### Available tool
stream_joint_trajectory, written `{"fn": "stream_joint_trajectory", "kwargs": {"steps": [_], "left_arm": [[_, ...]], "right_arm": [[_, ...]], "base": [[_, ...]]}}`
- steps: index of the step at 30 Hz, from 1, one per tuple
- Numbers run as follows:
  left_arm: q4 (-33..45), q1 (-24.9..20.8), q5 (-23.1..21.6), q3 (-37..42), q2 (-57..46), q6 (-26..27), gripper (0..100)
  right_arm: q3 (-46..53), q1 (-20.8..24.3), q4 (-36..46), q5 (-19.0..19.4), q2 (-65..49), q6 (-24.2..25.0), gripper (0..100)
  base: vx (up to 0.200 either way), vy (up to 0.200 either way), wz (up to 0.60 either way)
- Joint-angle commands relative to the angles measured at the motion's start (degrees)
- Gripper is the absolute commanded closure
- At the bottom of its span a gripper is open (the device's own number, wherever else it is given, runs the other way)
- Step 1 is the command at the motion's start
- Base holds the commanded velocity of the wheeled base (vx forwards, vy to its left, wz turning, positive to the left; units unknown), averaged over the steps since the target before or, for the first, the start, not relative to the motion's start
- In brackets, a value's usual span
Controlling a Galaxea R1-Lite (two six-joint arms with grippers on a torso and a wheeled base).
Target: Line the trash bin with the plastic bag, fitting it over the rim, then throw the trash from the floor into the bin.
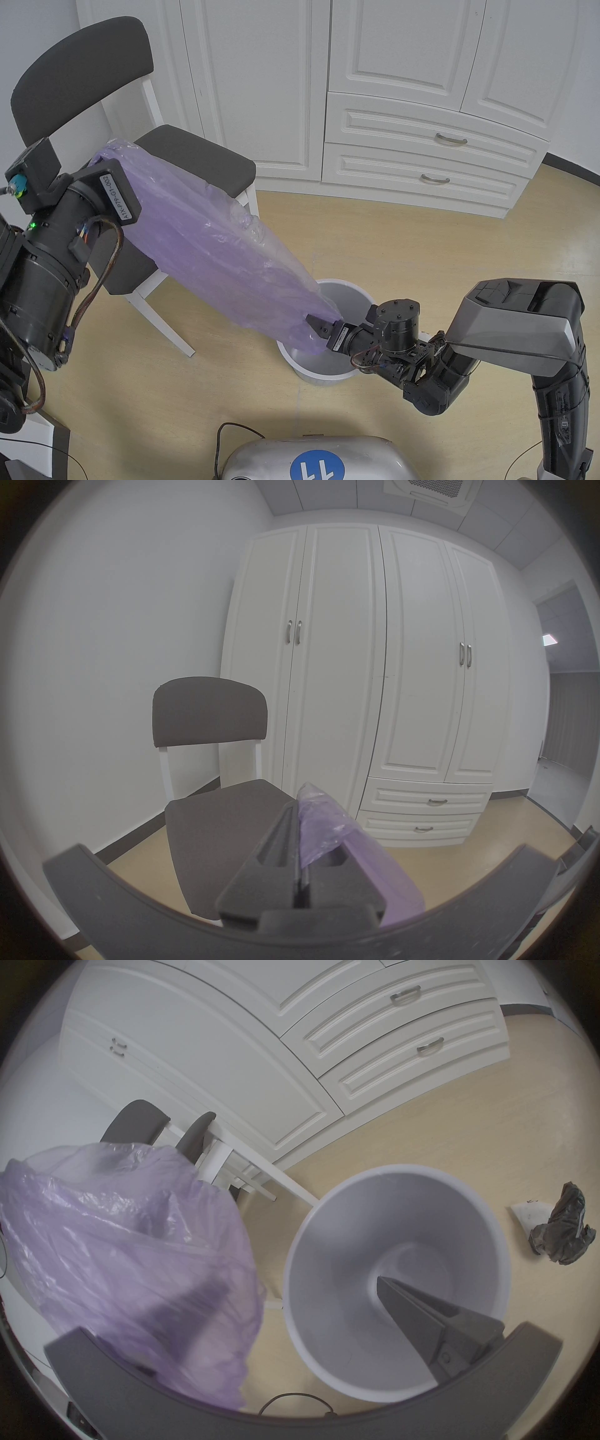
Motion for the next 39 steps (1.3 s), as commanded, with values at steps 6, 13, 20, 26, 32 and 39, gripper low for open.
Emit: {"fn": "stream_joint_trajectory", "kwargs": {"steps": [6, 13, 20, 26, 32, 39], "left_arm": [[0.1, 0.0, 0.0, 0.0, -1.0, 0.1, 100], [1.3, 0.0, 0.0, 0.0, -1.8, 0.1, 100], [1.3, -0.1, 0.0, 0.1, -1.8, 0.1, 100], [1.3, -0.1, -0.1, 0.4, -1.3, 0.1, 100], [1.4, -0.2, -0.1, 1.1, -0.6, 0.1, 100], [1.3, -0.3, -0.4, 2.6, 3.5, -0.1, 100]], "right_arm": [[-0.8, -2.3, -0.1, 0.2, 1.1, 0.0, 0], [-1.7, -3.5, 0.0, 0.2, 1.9, 0.0, 0], [-1.8, -3.9, 0.0, 0.3, 2.7, 0.0, 0], [-1.7, -3.8, -0.2, 0.2, 2.1, 0.0, 100], [-0.3, -3.3, -0.1, -0.1, -2.0, -0.6, 100], [5.4, -4.0, 1.5, -0.1, -14.0, -8.6, 100]], "base": [[0.0, 0.0, 0.0], [0.0, 0.0, 0.0], [0.0, 0.0, 0.0], [0.0, 0.0, 0.0], [0.0, 0.0, 0.0], [0.0, 0.0, 0.0]]}}
